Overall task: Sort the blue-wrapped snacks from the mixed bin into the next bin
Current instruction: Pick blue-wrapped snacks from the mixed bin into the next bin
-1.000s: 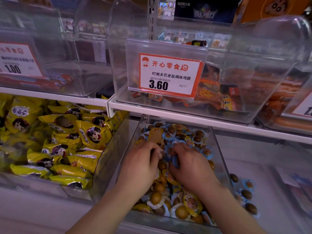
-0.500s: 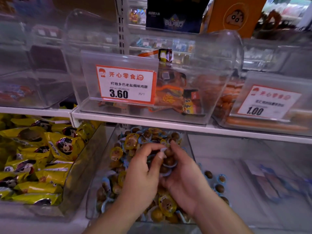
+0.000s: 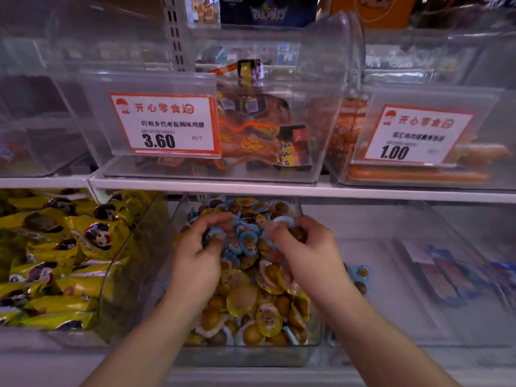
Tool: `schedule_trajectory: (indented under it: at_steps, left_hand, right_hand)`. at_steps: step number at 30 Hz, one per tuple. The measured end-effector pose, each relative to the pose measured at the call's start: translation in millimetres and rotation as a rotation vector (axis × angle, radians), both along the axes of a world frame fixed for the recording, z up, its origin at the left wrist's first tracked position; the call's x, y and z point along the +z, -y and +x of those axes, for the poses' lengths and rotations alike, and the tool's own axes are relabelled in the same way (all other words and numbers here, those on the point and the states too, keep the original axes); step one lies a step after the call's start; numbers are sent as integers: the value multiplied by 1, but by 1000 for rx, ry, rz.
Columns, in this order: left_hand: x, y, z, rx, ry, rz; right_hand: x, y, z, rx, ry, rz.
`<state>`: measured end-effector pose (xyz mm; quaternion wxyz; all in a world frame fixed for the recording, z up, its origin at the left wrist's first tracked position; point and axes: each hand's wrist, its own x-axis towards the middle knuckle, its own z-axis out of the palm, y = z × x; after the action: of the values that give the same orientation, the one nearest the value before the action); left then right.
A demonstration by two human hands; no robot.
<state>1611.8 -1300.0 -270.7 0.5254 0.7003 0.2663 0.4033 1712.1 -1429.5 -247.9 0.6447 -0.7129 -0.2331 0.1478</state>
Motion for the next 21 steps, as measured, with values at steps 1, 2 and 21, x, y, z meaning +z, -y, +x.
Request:
schedule_trajectory:
  at_steps: [1, 2, 21]
  left_hand:
    - [3, 6, 0, -15, 34, 5]
    - [5, 14, 1, -38, 63, 42]
    - [-19, 10, -12, -270, -443, 766]
  right_hand:
    - [3, 1, -3, 79, -236, 79]
    - [5, 1, -7, 172, -457, 146]
    - [-15, 89, 83, -78, -192, -22]
